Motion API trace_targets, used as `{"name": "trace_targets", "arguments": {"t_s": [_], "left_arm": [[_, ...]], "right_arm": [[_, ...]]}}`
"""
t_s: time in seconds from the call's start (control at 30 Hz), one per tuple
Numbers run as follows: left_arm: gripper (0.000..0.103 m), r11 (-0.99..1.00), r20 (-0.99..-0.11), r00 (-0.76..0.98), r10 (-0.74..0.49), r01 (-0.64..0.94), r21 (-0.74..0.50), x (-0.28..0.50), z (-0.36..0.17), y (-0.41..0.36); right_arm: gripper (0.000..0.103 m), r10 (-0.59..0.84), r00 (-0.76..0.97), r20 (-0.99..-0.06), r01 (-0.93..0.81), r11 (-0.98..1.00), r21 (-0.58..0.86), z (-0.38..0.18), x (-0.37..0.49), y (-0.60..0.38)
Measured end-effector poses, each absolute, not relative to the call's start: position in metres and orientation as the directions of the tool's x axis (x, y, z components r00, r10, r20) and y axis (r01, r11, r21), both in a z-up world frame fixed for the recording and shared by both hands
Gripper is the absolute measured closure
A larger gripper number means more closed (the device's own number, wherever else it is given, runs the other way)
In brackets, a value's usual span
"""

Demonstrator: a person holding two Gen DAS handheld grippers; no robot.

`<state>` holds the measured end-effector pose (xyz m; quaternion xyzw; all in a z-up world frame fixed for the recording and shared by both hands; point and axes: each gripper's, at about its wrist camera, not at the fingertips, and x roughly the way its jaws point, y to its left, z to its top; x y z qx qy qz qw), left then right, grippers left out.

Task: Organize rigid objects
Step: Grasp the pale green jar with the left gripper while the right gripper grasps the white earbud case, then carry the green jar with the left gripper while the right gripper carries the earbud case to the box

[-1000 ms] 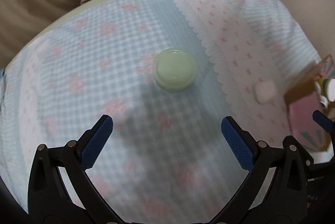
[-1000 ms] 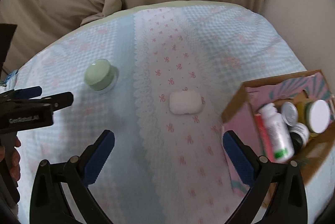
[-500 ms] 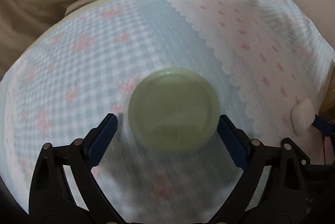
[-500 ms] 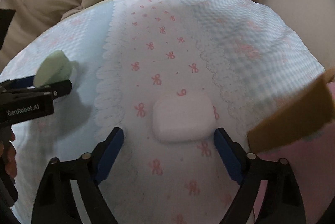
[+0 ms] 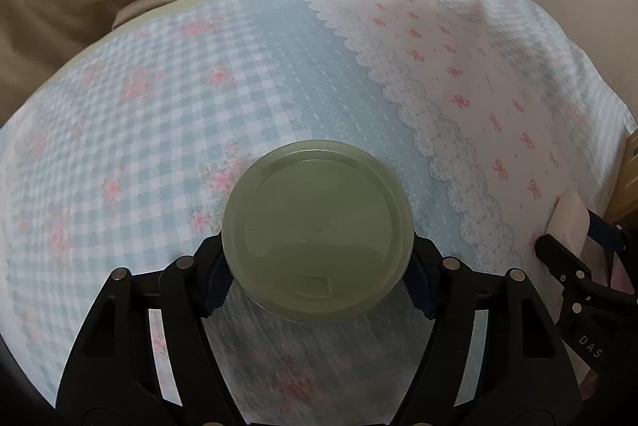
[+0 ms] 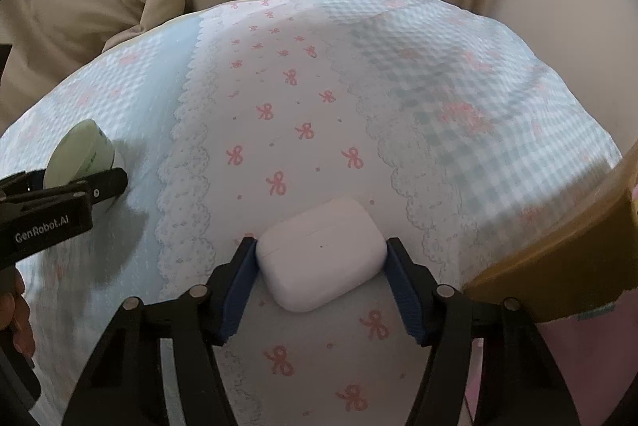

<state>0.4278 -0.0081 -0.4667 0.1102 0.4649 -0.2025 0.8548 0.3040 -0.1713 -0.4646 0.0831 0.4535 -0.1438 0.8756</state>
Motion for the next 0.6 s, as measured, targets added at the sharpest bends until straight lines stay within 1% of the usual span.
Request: {"name": "trace_targets", "arguments": {"t_s": [0.3, 0.6], "left_arm": [[0.035, 0.901, -0.840, 0.485, -0.244, 0.434, -0.011, 0.421, -0.462, -0.002], [0.035, 0.909, -0.821, 0.513, -0.252, 0.417, -0.018, 0.399, -0.438, 0.011]], "right_arm": [[0.044, -0.168, 0.575, -0.801, 0.320, 0.947, 0.031, -0.461, 0.295, -0.172], [0.044, -0.157, 0.611, -0.776, 0.313, 0.948, 0.055, -0.443, 0.281, -0.166]]}}
